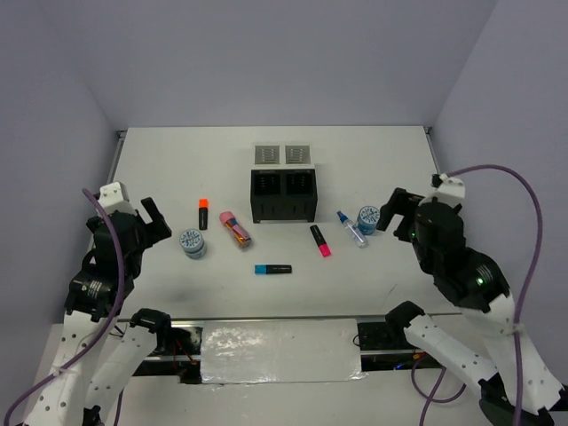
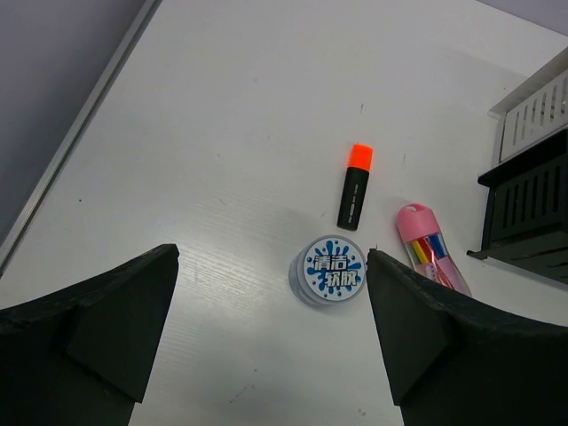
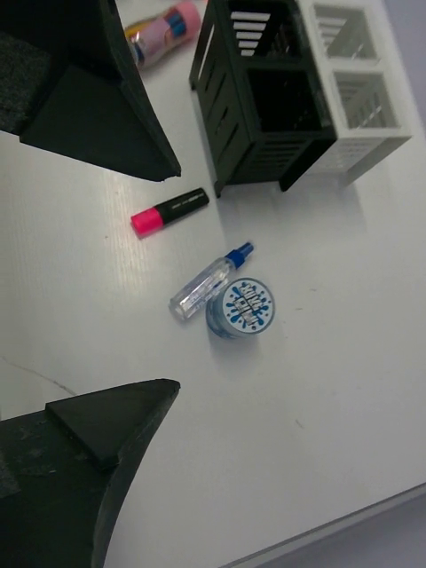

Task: Sort the stationery into containers
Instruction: Pick up the stationery from the center of the board.

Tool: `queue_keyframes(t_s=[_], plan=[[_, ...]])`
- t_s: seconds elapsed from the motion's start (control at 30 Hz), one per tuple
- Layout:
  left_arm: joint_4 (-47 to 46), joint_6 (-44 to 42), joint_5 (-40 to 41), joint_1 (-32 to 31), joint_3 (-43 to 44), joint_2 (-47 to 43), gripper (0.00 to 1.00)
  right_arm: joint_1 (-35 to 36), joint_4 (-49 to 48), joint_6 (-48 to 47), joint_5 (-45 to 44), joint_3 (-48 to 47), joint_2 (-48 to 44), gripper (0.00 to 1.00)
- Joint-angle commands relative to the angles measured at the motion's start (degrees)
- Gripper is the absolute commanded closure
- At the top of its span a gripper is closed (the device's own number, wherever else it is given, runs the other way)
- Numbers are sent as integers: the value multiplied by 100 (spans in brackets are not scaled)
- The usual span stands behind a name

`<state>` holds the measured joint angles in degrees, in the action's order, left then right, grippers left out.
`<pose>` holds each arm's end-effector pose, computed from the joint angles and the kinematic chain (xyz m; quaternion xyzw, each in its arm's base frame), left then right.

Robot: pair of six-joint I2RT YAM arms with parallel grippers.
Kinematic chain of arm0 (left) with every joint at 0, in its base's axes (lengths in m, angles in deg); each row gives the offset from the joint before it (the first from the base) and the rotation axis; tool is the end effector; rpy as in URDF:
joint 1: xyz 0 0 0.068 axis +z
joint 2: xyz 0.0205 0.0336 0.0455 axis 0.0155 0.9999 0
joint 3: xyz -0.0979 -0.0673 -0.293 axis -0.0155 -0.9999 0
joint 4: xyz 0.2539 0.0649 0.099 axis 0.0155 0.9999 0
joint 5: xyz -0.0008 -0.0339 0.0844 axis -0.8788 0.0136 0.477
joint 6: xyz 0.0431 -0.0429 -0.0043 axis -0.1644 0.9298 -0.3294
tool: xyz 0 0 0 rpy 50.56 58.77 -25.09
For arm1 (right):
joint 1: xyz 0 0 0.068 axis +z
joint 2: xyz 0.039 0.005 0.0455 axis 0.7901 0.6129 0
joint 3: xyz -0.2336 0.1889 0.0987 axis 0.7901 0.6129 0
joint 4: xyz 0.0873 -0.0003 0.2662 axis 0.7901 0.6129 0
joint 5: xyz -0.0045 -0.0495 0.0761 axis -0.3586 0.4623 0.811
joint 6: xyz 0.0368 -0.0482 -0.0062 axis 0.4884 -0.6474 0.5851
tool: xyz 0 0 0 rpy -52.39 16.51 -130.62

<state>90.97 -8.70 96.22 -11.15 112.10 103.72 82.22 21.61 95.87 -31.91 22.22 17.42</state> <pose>0.1029 0.0001 0.3708 -0.2332 0.7772 0.0120 0.5843 0.0843 0.0204 0.4176 0.1205 0.8164 0.0313 0.5639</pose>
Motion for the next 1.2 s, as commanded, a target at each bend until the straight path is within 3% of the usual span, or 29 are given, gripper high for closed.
queue_keyframes(t_s=[0.0, 0.07, 0.23, 0.37, 0.63, 0.87, 1.0, 1.03, 1.17], plan=[[-152, 41, 25, 34, 161, 86, 1, -5, -475, -9, -51, 89, 847, 0], [-161, 32, -10, 26, 161, 104, 1, -75, -547, 43, -122, 63, 1556, 0], [-187, -20, -124, 25, 144, 156, 1, -1302, -1583, -395, 1255, 194, 2807, 0], [-223, -47, -212, 25, 126, 200, 1, -1622, -1778, -703, 1302, -59, 4026, 0], [-275, -117, -405, 34, 117, 367, 1, -1850, -2059, -713, 1541, -16, 5153, 0], [-302, -161, -520, 34, 117, 411, 1, -2026, -2174, -730, 1830, 36, 5532, 1], [-293, -152, -511, 26, 108, 420, 1, -2026, -2226, -660, 1856, 132, 5648, 15], [-302, -152, -520, 25, 108, 411, 1, -2026, -2243, -642, 1812, 211, 5595, 25], [-302, -161, -529, 26, 108, 429, 1, -2018, -2235, -607, 1759, 265, 5524, 34]])
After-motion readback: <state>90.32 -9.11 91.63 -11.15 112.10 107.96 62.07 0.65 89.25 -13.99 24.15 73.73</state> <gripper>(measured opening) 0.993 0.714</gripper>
